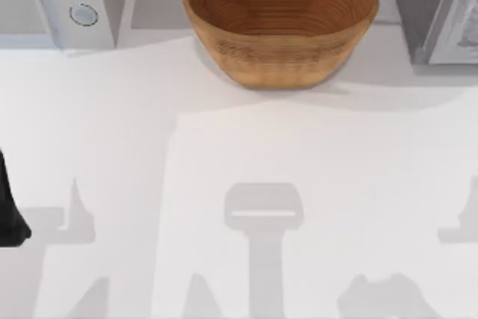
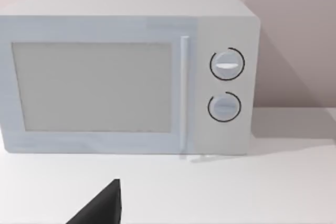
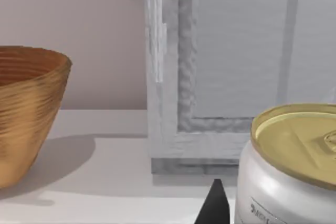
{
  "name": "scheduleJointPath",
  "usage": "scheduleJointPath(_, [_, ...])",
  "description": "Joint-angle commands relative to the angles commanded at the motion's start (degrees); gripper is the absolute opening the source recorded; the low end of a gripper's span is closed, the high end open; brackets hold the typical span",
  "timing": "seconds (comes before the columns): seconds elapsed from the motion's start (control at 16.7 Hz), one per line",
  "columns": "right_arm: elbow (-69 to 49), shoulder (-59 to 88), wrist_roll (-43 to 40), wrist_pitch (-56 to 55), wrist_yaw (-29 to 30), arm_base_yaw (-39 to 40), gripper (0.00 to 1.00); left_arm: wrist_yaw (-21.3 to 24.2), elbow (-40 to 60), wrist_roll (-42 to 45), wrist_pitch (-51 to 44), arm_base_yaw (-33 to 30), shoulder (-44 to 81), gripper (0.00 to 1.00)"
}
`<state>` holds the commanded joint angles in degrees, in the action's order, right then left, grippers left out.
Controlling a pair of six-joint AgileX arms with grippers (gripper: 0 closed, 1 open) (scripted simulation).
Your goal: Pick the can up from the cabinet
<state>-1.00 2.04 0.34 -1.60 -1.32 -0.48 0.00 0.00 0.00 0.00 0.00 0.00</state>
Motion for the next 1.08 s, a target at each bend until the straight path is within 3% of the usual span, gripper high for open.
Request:
scheduleJointPath(0.18, [-3.68, 7.12, 0.86, -6.86, -5.12, -2.19, 0.0, 0.0, 0.0, 0.0, 0.0, 0.0, 0.0, 1.0])
scheduleJointPath(0.42, [-10.79, 25.13, 2.5, -20.85, -16.19, -6.48, 0.0, 0.0, 0.0, 0.0, 0.0, 0.0, 0.0, 1.0])
scheduleJointPath(1.08, [-36.82, 100.0, 6.93, -68.22, -59.34, -26.95, 0.0, 0.0, 0.0, 0.0, 0.0, 0.0, 0.0, 1.0])
